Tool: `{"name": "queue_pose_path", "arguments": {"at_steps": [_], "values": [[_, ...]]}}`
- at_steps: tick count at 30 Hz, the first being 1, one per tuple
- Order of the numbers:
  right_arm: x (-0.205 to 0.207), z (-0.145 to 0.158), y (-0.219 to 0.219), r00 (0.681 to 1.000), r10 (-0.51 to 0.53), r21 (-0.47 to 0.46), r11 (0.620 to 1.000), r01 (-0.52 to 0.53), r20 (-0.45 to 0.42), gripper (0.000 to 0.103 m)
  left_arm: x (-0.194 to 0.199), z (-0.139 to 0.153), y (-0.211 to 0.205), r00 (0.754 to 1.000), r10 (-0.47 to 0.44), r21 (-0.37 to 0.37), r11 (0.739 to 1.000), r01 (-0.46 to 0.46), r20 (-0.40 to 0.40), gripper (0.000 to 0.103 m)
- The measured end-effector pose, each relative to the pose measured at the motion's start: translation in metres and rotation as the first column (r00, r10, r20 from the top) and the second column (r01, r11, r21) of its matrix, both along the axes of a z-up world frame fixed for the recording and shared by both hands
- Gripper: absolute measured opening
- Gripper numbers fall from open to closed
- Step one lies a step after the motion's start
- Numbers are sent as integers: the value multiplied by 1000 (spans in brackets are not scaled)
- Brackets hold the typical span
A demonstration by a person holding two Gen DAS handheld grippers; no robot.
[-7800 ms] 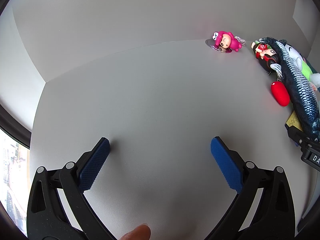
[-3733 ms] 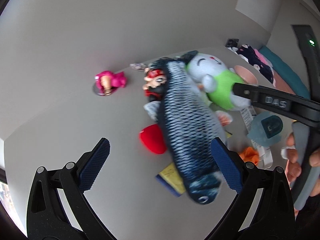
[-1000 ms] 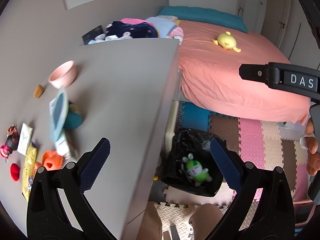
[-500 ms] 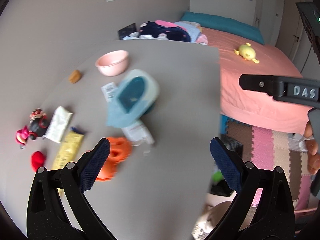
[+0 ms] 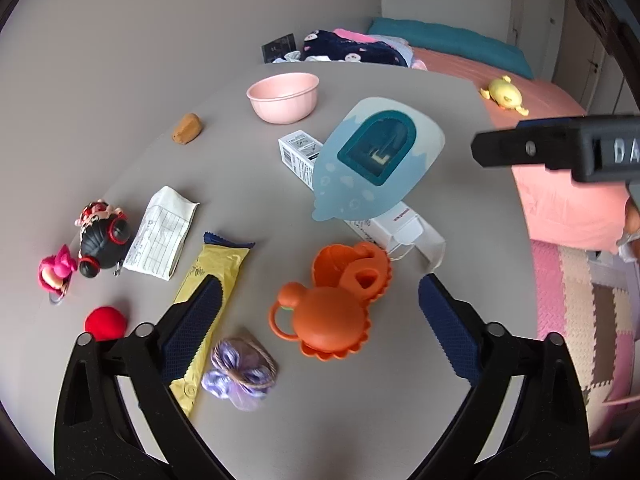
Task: Collect trash
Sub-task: 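Move both grippers back over the desk items, then grasp the orange plastic toy with the left gripper while the right grasps the light-blue cover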
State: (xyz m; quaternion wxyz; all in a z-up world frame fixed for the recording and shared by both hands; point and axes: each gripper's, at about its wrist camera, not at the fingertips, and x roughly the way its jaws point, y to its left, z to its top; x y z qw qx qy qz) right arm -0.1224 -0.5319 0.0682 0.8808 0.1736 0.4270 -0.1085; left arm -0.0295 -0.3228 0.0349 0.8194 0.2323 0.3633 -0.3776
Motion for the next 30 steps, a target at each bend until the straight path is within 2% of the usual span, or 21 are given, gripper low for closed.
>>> {"name": "queue_pose_path", "arguments": {"at_steps": [3,4,11,17,18,20,23,25,30], "values": [[10,-2,-2,1000,8,122,992,-12,28,87,3,-6,-4,1000,-18,22,1000,18,-1,85],[14,-3,-1,1000,11,135,991,-14,28,87,5,-8,-5,1000,-21,29,999,21,-1,85],[60,-18,15,1000,10,177,984,-9,-6,87,15,-20,-7,999,-32,34,999,33,-36,77],[82,-38,18,999,-14,203,979,22,-41,87,18,-24,-10,996,-76,23,997,77,-53,61],[84,-40,17,999,-13,206,978,22,-44,85,19,-24,-10,995,-81,19,996,83,-57,56],[86,-45,16,998,-8,213,977,20,-58,68,20,-24,-9,993,-91,4,996,92,-76,50],[85,-47,14,999,1,238,971,11,-49,62,25,-24,-16,992,-98,0,995,98,-81,50],[83,-42,15,999,-4,208,978,12,-37,61,27,-24,-16,992,-92,-4,996,92,-90,47],[74,-22,15,1000,-10,157,988,8,14,60,25,-18,-12,994,-75,-18,997,73,-84,47]]}}
